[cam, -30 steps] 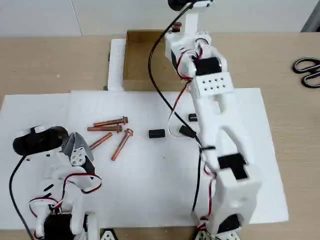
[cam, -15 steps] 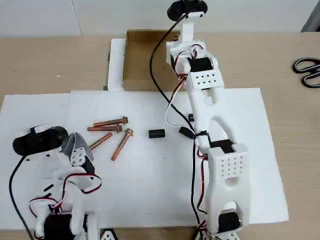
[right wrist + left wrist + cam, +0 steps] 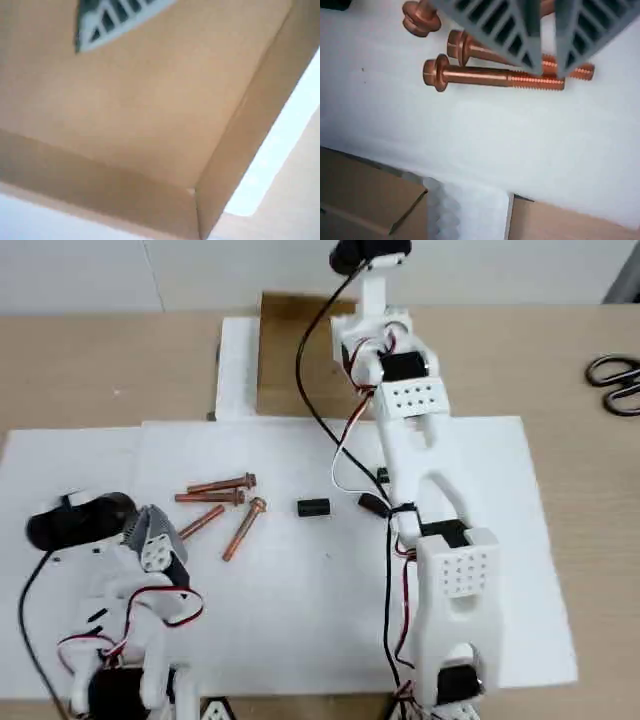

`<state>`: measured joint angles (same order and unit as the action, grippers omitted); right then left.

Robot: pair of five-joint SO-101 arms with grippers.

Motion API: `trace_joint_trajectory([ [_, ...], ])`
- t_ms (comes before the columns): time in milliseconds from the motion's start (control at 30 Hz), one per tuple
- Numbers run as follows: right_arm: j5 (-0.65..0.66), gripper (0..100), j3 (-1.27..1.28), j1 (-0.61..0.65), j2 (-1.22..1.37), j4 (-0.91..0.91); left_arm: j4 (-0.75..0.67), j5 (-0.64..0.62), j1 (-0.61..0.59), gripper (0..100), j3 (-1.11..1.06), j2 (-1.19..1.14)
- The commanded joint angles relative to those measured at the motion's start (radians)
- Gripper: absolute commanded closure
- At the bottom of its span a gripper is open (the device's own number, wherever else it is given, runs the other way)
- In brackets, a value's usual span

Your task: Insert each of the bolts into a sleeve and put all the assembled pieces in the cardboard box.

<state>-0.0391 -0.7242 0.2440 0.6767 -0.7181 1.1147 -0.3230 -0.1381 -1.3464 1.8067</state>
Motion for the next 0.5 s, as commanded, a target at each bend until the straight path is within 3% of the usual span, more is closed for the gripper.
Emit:
trace_joint_trajectory([
  [0, 0.005, 82.6, -0.049, -0.007, -0.087, -0.019, -0.021, -0.003, -0.006, 99, 0.005, 0.008],
  [267, 0.002, 99.7, -0.049, 0.015, -0.248, -0.294, -0.021, -0.003, -0.006, 99, 0.002, 0.008],
  [467, -0.066, 98.9, -0.049, 0.033, -0.28, -0.615, -0.021, -0.005, -0.006, 99, 0.002, 0.008],
])
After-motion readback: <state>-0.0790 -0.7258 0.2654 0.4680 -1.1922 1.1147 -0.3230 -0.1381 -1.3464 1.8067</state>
